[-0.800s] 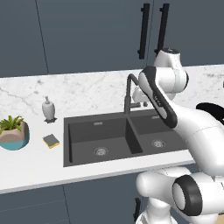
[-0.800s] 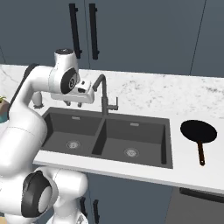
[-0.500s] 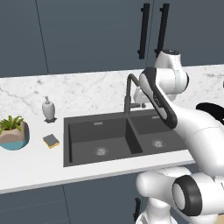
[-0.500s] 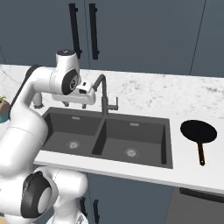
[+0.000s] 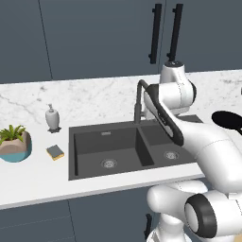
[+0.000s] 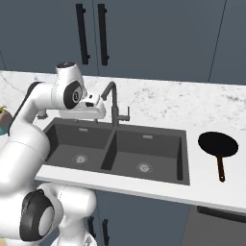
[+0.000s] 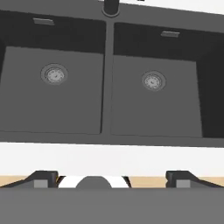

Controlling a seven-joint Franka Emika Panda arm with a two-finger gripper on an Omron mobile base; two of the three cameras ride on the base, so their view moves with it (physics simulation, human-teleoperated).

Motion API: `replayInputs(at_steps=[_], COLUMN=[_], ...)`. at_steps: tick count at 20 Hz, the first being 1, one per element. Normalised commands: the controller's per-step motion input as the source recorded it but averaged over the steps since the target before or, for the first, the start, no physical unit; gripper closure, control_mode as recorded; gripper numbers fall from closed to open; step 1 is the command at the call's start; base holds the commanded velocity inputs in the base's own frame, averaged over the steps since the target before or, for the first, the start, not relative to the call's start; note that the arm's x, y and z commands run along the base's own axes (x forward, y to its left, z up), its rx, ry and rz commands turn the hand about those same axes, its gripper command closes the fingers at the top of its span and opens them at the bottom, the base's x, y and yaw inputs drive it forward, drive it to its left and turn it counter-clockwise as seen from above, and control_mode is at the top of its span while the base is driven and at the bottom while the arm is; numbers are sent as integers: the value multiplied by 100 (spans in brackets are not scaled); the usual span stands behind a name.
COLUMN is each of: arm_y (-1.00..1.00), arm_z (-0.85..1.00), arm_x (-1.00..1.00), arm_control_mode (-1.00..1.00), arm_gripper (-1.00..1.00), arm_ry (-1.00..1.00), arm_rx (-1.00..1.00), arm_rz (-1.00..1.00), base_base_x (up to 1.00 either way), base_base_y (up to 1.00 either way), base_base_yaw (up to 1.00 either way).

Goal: Pick the pan and sponge and place them into the sink. Then turn on the water.

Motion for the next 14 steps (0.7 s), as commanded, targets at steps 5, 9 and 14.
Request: replayInputs(at_steps=[5,9,14], arm_y=[-24,-86,-83], arm_z=[0,0,0], arm_x=[0,-1,0], arm_control_mode=[-100,-100,-100], arm_gripper=[-100,-100,-100], arm_ry=[0,0,0], arm_rx=[-27,-9,0], arm_rz=[0,0,0], base_base_x=[0,0,0], base_base_y=[0,0,0], base_base_yaw=[0,0,0])
